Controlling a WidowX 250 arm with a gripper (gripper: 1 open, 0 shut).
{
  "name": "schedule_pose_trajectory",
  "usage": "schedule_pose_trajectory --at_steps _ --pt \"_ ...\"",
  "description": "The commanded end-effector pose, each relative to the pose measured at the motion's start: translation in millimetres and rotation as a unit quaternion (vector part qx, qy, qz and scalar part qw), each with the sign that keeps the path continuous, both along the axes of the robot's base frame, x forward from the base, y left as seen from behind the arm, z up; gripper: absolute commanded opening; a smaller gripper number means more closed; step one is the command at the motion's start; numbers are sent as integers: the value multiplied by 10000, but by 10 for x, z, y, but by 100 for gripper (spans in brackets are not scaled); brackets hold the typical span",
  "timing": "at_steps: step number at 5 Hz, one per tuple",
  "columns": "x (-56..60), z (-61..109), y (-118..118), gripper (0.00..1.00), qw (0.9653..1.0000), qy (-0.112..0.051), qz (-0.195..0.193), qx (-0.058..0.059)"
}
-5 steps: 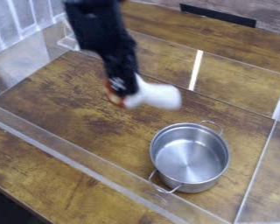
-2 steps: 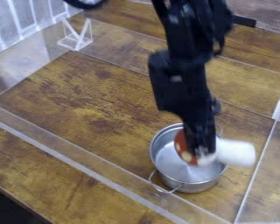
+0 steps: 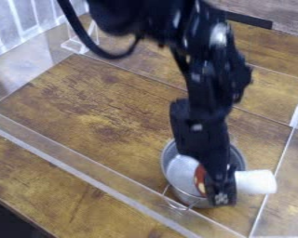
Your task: Put the mushroom in the silver pot
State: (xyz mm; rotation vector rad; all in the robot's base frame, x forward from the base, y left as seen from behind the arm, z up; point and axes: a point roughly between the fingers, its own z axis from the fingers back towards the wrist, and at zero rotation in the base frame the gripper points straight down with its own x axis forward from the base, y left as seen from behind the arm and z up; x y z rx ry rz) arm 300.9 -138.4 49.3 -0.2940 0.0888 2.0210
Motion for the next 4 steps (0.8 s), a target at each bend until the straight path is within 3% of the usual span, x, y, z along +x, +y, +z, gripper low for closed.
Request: schedule_pose_trajectory --at_steps 1,2,3,4 --pt "74 -90 -96 100 9993 -309 -98 -198" --pt "239 -104 -67 0 9986 -349 -218 -332" --pt "188 46 4 100 9993 -241 -102 -283" --pt "146 201 64 100 9996 -146 -6 -239"
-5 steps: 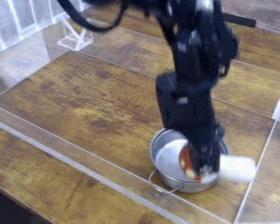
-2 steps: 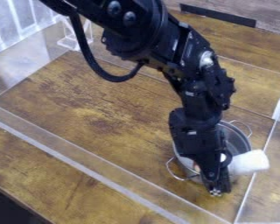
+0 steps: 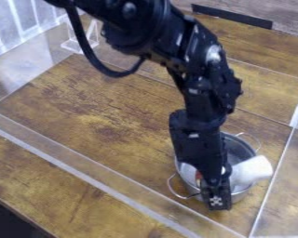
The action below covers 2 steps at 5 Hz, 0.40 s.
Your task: Put the mushroom in the silver pot
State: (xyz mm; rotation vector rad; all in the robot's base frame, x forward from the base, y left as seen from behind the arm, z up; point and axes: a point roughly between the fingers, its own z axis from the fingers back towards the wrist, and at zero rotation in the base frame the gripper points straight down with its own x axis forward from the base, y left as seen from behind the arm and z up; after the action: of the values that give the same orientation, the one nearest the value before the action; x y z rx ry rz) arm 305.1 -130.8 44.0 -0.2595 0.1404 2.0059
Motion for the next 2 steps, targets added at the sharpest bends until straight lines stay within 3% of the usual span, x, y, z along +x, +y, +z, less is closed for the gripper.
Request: schedule_pose_trajectory --at_steps 1,2 --pt "121 256 50 100 9994 -293 139 -123" --pt "135 250 101 100 9996 -239 143 -102"
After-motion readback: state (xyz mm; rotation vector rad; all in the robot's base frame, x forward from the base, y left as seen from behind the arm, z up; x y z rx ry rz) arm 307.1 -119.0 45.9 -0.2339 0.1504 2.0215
